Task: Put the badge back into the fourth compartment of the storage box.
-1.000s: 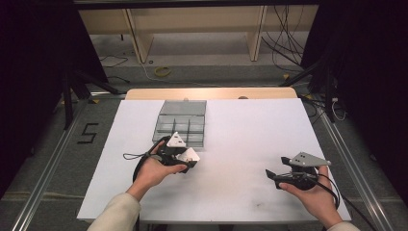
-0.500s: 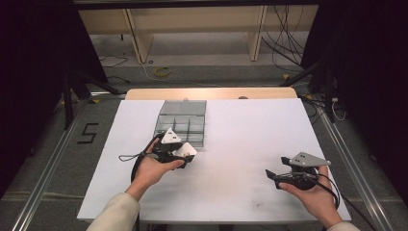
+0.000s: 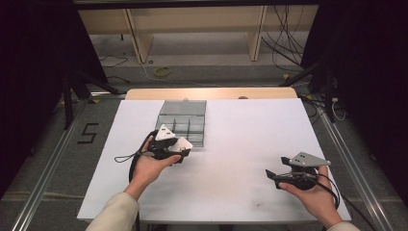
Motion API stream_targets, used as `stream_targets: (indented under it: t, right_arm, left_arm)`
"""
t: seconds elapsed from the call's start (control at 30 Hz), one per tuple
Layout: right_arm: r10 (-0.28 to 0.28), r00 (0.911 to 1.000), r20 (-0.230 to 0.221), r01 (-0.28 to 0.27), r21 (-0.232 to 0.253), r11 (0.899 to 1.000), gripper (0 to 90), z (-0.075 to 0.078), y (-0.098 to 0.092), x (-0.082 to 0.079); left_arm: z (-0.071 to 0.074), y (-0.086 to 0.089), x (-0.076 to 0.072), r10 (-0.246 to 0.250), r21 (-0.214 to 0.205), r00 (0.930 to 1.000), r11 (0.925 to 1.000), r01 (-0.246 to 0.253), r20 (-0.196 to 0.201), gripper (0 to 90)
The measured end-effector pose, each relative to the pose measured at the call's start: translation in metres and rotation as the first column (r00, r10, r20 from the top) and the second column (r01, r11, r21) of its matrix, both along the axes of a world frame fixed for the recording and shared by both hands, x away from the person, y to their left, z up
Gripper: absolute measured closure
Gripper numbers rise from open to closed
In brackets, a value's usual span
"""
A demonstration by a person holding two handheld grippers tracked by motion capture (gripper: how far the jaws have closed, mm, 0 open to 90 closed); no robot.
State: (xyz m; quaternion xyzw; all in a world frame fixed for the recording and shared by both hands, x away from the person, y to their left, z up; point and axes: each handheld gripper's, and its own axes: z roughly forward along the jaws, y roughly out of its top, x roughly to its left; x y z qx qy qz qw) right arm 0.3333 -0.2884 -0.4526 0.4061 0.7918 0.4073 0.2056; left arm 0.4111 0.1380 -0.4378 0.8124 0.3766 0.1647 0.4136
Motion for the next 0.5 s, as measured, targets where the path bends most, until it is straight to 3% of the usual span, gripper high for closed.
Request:
stream_targets:
  t: [0.17, 0.5]
  right_arm:
    - [0.0, 1.0, 0.0, 0.0, -0.001, 1.0, 24.2, 0.0, 0.0, 0.0]
    - [0.0, 1.0, -0.001, 0.0, -0.001, 1.0, 24.2, 0.0, 0.0, 0.0]
  left_arm:
    - [0.002, 0.004, 0.001, 0.039, -0.008, 0.9991, 0.9992, -0.039, 0.017, 32.9]
    - [0.005, 0.012, 0.002, 0.132, -0.025, 0.9905, 0.991, -0.131, 0.037, 32.9]
